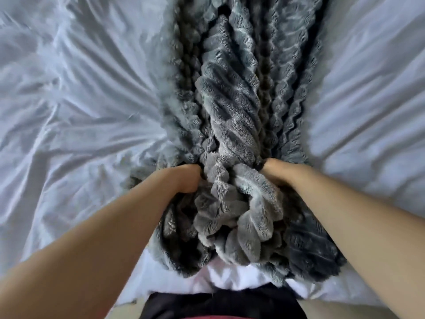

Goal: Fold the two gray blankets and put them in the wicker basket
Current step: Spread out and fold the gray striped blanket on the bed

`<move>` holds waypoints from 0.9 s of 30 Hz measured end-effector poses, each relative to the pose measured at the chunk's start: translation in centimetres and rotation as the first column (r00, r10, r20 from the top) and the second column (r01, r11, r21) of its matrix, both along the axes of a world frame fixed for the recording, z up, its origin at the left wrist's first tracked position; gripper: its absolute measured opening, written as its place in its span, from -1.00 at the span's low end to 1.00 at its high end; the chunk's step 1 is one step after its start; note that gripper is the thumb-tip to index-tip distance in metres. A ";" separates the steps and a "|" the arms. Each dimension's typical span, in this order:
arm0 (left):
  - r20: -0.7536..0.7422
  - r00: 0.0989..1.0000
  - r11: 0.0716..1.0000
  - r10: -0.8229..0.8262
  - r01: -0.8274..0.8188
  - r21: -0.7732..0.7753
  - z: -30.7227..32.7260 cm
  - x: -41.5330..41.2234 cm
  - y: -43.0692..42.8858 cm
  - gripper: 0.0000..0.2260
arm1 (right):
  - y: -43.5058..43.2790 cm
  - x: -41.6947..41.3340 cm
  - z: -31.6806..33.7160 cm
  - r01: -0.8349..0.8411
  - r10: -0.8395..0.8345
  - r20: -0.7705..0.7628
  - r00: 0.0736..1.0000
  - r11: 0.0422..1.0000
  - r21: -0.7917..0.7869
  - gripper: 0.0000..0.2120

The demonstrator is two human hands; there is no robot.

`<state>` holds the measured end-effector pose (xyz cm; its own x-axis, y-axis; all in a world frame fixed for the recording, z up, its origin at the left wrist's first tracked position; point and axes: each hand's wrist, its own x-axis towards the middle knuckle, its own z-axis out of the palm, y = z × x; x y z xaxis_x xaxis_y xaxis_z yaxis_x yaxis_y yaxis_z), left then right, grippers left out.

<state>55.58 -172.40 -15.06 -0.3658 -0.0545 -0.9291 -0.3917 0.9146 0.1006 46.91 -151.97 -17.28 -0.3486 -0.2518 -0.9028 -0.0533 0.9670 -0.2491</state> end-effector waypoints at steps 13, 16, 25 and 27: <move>0.306 0.951 0.990 0.034 -0.074 0.119 4.2 16.3 8.2 -0.69 | 8.1 21.3 3.0 -0.211 0.162 0.319 0.934 0.969 0.126 -0.35; 0.305 0.944 0.986 0.124 -0.151 0.068 6.0 15.9 8.7 -0.67 | 6.9 20.3 4.6 -0.146 0.108 0.231 0.967 0.977 0.154 -0.46; -0.684 -0.362 0.618 0.634 -0.295 0.729 57.7 -17.1 -6.0 -0.81 | -4.7 -18.5 60.5 0.171 -0.819 -0.559 0.126 0.573 -0.801 -0.52; -0.578 -0.521 0.640 0.628 -0.075 0.764 71.0 -16.9 -7.4 -0.69 | -2.3 -19.2 74.5 -0.077 -0.927 -0.359 -0.107 0.368 -0.927 -0.54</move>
